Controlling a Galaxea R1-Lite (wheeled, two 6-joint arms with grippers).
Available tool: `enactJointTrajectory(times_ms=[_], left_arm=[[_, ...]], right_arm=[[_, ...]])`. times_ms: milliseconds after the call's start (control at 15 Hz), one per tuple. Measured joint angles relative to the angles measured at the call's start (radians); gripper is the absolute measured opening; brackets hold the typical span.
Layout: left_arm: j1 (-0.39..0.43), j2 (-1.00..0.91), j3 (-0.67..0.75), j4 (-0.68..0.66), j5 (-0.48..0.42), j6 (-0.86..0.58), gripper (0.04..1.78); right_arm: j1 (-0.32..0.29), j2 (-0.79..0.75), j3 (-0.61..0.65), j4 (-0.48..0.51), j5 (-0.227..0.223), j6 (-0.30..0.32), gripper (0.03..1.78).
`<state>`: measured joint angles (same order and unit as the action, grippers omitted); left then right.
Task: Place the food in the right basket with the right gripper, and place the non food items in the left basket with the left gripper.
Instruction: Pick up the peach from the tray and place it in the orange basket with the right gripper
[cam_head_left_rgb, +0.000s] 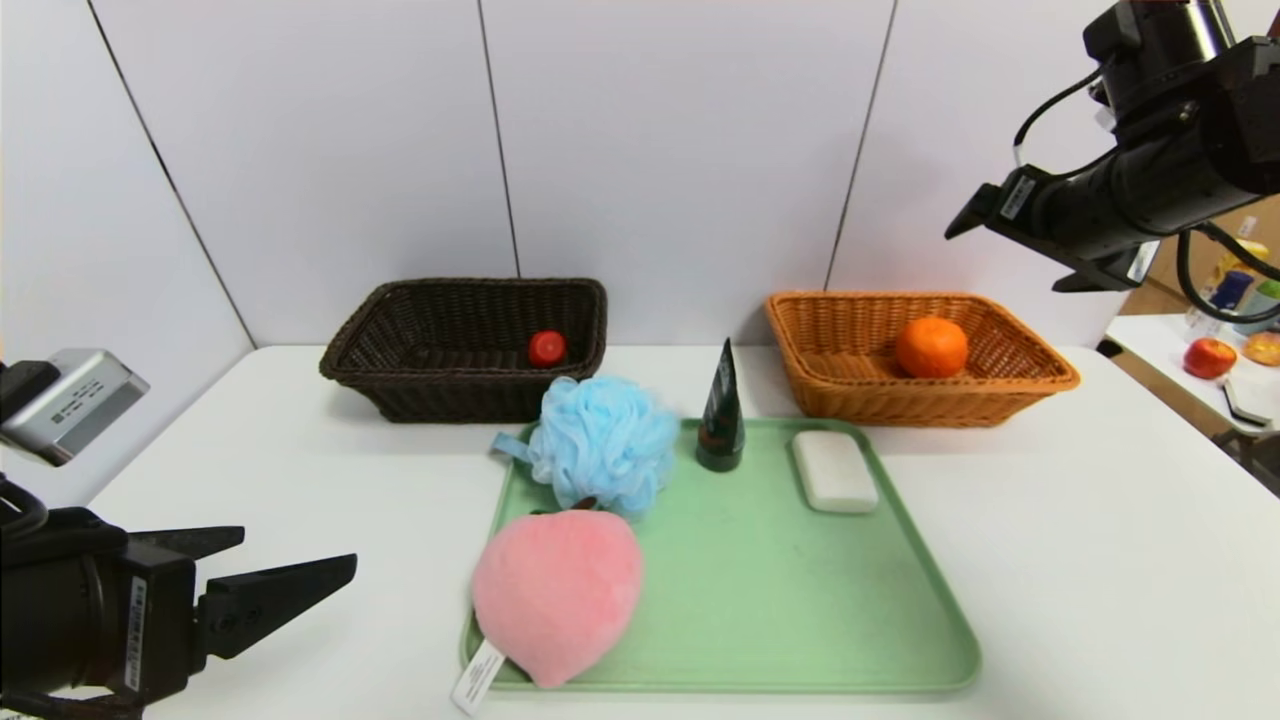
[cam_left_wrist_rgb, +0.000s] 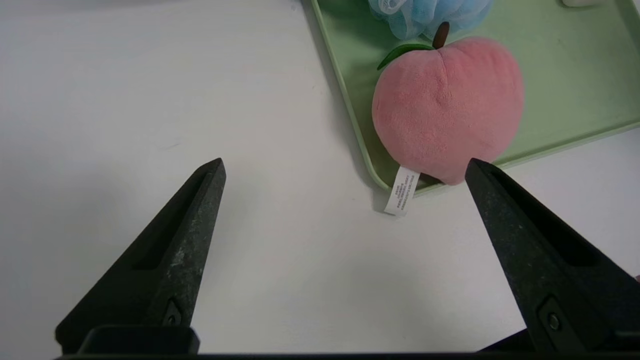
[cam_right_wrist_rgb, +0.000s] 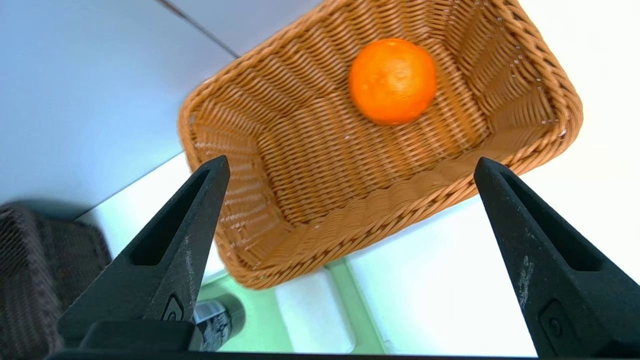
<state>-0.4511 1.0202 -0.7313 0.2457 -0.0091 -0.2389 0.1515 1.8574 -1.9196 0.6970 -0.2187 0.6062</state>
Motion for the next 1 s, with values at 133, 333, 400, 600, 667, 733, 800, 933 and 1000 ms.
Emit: enactJointTrajectory(times_ms=[133, 333, 400, 600, 667, 733, 800, 933, 1000], left_arm=[[0.000, -0.001, 0.001, 0.000, -0.001, 0.000, 1.69], [0.000, -0.009, 0.010, 0.000, 0.000, -0.001, 1.69], [0.000, -0.014, 0.016, 0.000, 0.000, -0.001, 1.69], [0.000, -0.031, 0.036, 0.000, 0.000, -0.001, 1.69], [0.000, -0.035, 0.038, 0.000, 0.000, -0.002, 1.69], [0.000, -0.037, 0.038, 0.000, -0.001, -0.002, 1.69], [0.000, -0.037, 0.038, 0.000, -0.001, -0.001, 1.69], [0.000, -0.037, 0.033, 0.000, -0.002, -0.001, 1.69], [0.000, -0.036, 0.032, 0.000, -0.003, -0.002, 1.69]], right_arm=[[0.013, -0.025, -0.017, 0.056, 0.045, -0.039, 1.69], [0.068, -0.075, -0.021, 0.154, 0.149, -0.050, 1.69], [0.097, -0.096, -0.013, 0.184, 0.173, -0.055, 1.69], [0.210, -0.159, 0.075, 0.207, 0.220, -0.126, 1.69], [0.261, -0.174, 0.104, 0.207, 0.223, -0.131, 1.69], [0.327, -0.189, 0.135, 0.204, 0.226, -0.122, 1.69], [0.392, -0.197, 0.157, 0.192, 0.228, -0.091, 1.69], [0.525, -0.194, 0.184, 0.114, 0.230, 0.049, 1.69], [0.583, -0.183, 0.191, 0.058, 0.232, 0.137, 1.69]])
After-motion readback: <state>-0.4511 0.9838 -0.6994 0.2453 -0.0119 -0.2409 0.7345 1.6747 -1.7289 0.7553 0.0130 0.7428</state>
